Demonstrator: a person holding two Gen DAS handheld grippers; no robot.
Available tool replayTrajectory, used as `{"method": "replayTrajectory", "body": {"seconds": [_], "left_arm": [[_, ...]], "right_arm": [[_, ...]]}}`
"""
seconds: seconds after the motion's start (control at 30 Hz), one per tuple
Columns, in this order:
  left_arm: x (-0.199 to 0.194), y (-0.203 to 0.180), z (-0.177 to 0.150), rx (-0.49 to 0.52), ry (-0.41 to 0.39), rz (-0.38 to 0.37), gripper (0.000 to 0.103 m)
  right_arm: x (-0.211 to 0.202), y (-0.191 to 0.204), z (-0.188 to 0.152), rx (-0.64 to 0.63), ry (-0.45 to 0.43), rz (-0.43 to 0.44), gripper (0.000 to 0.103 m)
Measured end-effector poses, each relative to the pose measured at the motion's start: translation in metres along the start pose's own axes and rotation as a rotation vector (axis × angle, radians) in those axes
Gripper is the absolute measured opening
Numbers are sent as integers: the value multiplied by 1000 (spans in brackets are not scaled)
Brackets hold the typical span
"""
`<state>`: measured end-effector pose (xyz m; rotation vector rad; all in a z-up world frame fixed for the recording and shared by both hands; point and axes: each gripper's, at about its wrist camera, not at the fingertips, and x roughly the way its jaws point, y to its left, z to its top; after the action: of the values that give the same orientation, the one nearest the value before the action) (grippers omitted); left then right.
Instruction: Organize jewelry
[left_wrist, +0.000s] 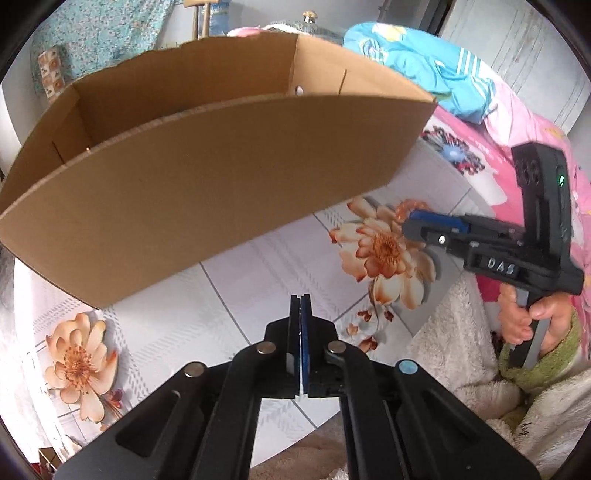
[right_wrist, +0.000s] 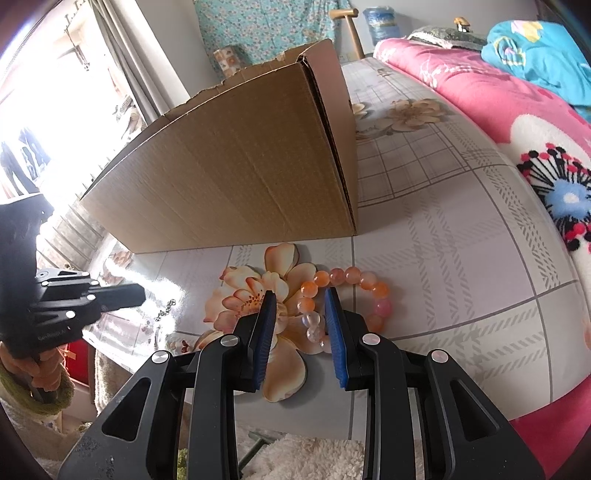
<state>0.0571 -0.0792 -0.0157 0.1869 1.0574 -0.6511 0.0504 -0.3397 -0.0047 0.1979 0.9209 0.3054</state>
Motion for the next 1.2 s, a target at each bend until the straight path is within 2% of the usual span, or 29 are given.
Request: {"method": "replayTrajectory", "body": {"seconds": [0.2, 0.43, 0.53, 0.63, 0.93, 1.2], "left_arm": [[12, -8, -12, 56, 61, 24, 16], [15, -17, -13, 133, 55, 91, 16], [18, -22, -11, 162, 52, 136, 2], [17, -14, -9, 113, 45, 109, 1], [-8, -8, 0, 63, -37, 49, 1], [-24, -7, 4, 35, -80, 45, 1]], "right_arm": [[0, 0, 0, 7, -2, 0, 27], [-1, -1, -1, 12, -7, 7, 27], [-1, -2, -2, 14, -8, 10, 27], [-2, -2, -2, 16, -11, 12, 27], [-1, -1, -2, 18, -12, 12, 27], [-1, -1, -2, 17, -13, 12, 27]]}}
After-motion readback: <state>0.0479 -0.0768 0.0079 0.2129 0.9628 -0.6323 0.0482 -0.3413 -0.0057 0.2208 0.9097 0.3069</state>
